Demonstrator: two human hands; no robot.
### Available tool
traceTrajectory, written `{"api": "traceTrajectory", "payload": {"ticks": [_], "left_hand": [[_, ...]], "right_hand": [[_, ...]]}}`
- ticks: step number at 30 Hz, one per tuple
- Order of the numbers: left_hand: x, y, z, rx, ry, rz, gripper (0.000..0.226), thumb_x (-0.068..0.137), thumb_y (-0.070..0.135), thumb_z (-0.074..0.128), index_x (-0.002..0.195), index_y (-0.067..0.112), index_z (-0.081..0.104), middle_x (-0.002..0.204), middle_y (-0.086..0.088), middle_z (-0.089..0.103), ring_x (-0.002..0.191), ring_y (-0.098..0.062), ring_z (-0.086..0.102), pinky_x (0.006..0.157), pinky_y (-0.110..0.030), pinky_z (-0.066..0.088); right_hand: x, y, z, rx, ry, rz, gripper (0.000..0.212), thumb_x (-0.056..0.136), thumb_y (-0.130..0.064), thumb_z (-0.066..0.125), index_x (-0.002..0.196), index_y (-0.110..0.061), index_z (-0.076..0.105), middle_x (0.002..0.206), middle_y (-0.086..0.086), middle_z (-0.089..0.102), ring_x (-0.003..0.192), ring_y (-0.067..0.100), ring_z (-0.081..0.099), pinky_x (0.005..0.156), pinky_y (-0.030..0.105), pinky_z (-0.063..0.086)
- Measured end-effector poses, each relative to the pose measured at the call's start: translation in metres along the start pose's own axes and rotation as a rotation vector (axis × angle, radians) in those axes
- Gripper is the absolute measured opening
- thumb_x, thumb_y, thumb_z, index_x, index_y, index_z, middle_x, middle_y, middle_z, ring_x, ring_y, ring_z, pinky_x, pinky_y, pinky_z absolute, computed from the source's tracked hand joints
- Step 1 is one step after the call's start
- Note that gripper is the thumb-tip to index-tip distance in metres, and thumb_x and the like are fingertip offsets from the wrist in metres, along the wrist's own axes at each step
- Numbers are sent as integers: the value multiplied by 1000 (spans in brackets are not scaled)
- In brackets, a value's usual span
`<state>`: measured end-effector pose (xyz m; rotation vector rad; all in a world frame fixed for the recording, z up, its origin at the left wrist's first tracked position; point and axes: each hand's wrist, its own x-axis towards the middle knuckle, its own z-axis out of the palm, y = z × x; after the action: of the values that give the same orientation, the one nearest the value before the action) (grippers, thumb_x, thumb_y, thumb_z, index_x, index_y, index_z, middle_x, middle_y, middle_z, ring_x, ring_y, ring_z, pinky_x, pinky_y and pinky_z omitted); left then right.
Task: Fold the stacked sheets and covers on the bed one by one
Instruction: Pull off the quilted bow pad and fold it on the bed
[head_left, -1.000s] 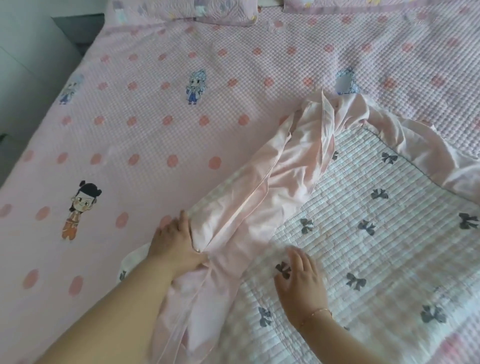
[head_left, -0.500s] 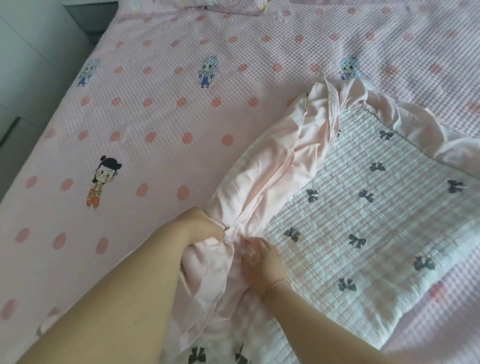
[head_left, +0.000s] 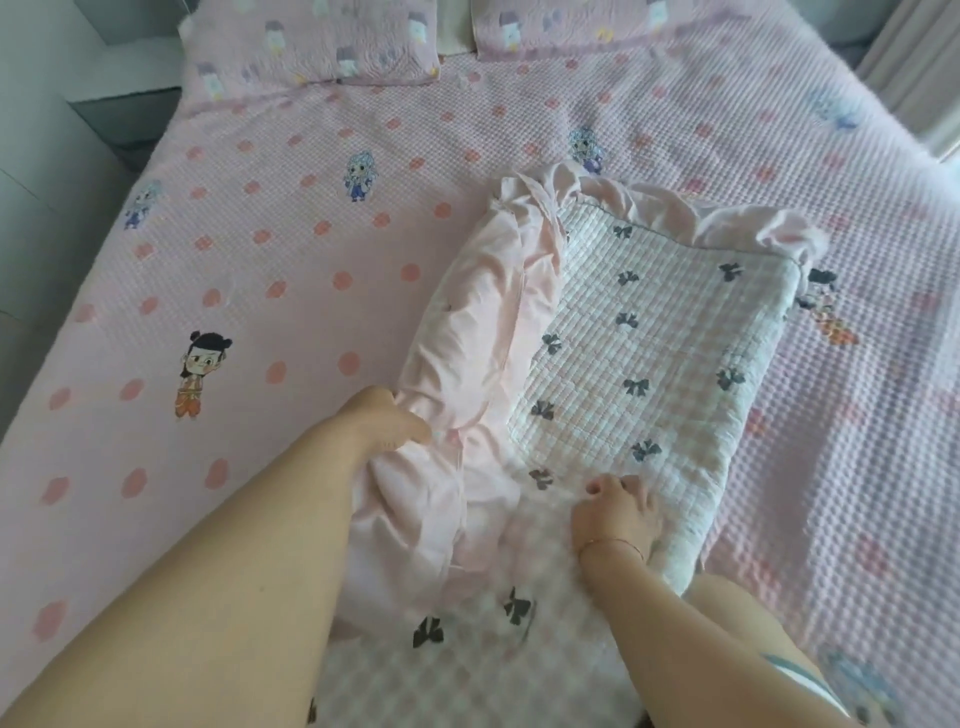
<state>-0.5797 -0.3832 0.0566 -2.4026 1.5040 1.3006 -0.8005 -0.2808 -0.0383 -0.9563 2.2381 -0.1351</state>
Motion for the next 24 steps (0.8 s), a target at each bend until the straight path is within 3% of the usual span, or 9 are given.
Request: {"api": "traceTrajectory", "payload": {"ticks": [4,7,9,11,13,16,18,20,24], "left_hand": [[-13,-3,-3,-250,2,24,88,71,16,82,144,0,35,129,-8,52,110,-24,53,90,-28,41],[-25,-8,-14,-367,-54,3,102,44,32,89,135,3,51,120,-10,64,109,-27,62,100,-38,46],[-29,-12,-18,-393,-73,0,93,40,30,88,125,4,61,112,-11,69,102,-27,66,98,-39,48],[-35,-12,-19,-406,-65,3,74,56,23,86,122,2,62,111,-11,69,100,-27,65,91,-34,48],[-38,-12,-18,-407,-49,8,62,65,21,84,120,3,62,109,-11,68,98,-26,63,87,-34,47],[-49,-8,-15,-406,-42,18,56,63,23,85,112,3,64,106,-14,68,93,-27,64,91,-36,48],[-56,-1,-16,-415,-18,47,53,66,20,84,111,4,62,106,-14,67,92,-26,63,89,-35,48],[-62,8,-22,-423,-6,69,64,62,23,87,117,4,60,104,-14,68,93,-27,63,90,-36,48],[-80,32,-47,-475,20,112,55,68,22,82,115,2,62,99,-17,72,94,-33,66,93,-41,50]], "right_hand": [[-8,46,-7,178,45,361,54,75,-16,59,125,-13,38,128,11,37,122,35,36,101,49,39],[7,93,16,285,-170,555,111,46,-58,70,136,-8,32,117,17,52,107,39,53,85,41,47],[23,117,32,472,-199,628,120,43,-57,79,140,-3,34,119,18,54,101,35,59,74,36,48],[22,121,26,706,-263,609,119,37,-42,90,138,-2,40,120,17,59,95,32,64,78,39,55],[14,115,9,836,-352,596,101,28,-36,91,119,-5,60,116,14,65,94,32,66,83,47,56],[-9,102,-21,938,-423,562,44,51,-18,90,89,-3,73,84,14,70,72,31,66,69,44,56],[-22,93,-45,948,-420,493,39,51,-18,90,85,-4,74,72,12,67,62,28,61,61,39,54],[-27,86,-68,965,-413,423,43,50,-16,90,88,-3,74,76,13,70,60,30,64,60,44,57],[-26,59,-131,1041,-392,271,24,66,-8,81,87,0,72,78,17,71,57,29,67,53,42,56]]}}
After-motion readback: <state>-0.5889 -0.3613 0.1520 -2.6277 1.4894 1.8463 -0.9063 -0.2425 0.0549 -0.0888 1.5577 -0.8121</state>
